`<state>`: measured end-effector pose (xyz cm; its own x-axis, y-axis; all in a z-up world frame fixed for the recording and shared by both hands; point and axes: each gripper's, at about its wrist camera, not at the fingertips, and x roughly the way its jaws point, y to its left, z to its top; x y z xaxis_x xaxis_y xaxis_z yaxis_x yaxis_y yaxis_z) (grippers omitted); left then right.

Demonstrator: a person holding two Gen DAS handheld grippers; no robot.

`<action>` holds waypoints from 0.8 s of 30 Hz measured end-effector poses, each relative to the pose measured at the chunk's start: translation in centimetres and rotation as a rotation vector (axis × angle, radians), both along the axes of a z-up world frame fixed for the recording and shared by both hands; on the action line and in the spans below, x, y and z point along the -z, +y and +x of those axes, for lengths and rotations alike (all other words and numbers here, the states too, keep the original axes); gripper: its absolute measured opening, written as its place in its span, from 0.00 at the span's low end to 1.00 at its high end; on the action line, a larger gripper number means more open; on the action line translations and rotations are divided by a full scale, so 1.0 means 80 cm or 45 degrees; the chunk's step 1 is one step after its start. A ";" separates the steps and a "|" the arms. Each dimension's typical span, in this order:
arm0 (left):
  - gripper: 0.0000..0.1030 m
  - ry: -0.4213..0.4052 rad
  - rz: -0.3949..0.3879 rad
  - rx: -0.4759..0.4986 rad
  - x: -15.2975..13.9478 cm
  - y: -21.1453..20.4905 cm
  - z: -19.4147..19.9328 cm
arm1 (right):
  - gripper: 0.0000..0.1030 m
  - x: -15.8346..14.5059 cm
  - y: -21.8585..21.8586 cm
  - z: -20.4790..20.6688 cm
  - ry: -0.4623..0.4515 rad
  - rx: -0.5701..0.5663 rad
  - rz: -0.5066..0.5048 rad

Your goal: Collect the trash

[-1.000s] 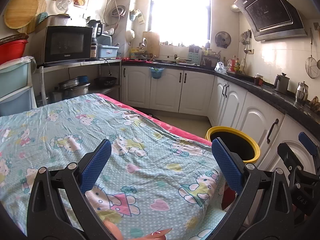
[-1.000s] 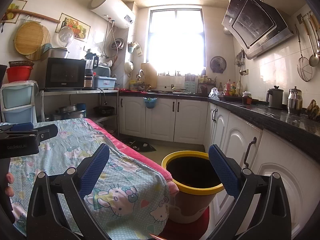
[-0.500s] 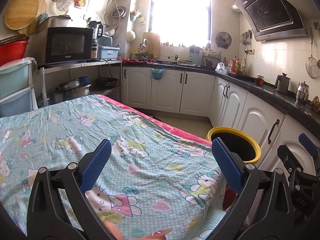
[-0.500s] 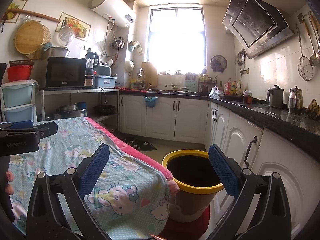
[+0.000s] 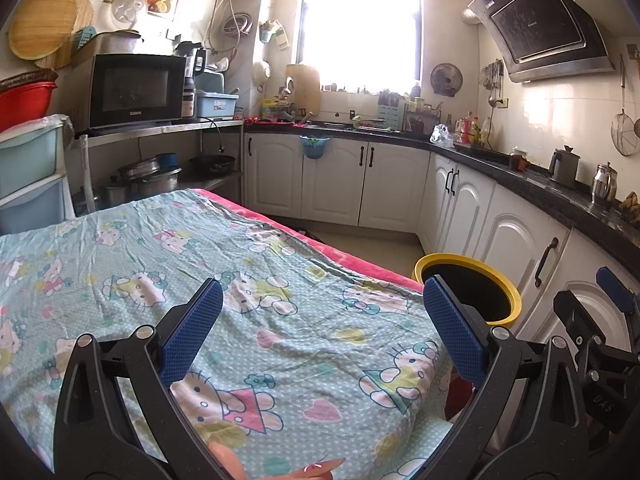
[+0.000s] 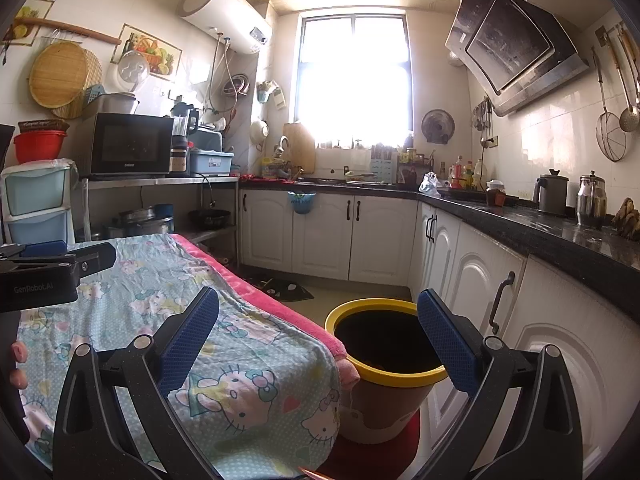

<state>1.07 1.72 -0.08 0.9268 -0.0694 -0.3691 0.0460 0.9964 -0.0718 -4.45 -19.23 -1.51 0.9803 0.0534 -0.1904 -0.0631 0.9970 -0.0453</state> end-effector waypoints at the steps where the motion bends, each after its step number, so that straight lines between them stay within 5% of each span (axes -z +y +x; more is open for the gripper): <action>1: 0.90 0.001 -0.002 0.001 -0.001 0.002 0.001 | 0.94 0.001 -0.001 0.000 0.000 -0.001 0.000; 14: 0.90 -0.001 0.002 0.014 0.002 -0.002 0.000 | 0.94 0.002 -0.003 0.001 0.003 -0.005 -0.001; 24: 0.90 0.157 -0.099 -0.053 0.015 0.020 0.019 | 0.94 -0.006 0.004 0.003 -0.011 -0.035 -0.001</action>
<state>2.56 3.33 -1.29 0.8776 -0.0644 -0.4750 -0.0095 0.9884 -0.1515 -4.21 -18.94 -1.06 0.9800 0.0803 -0.1822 -0.0902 0.9948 -0.0468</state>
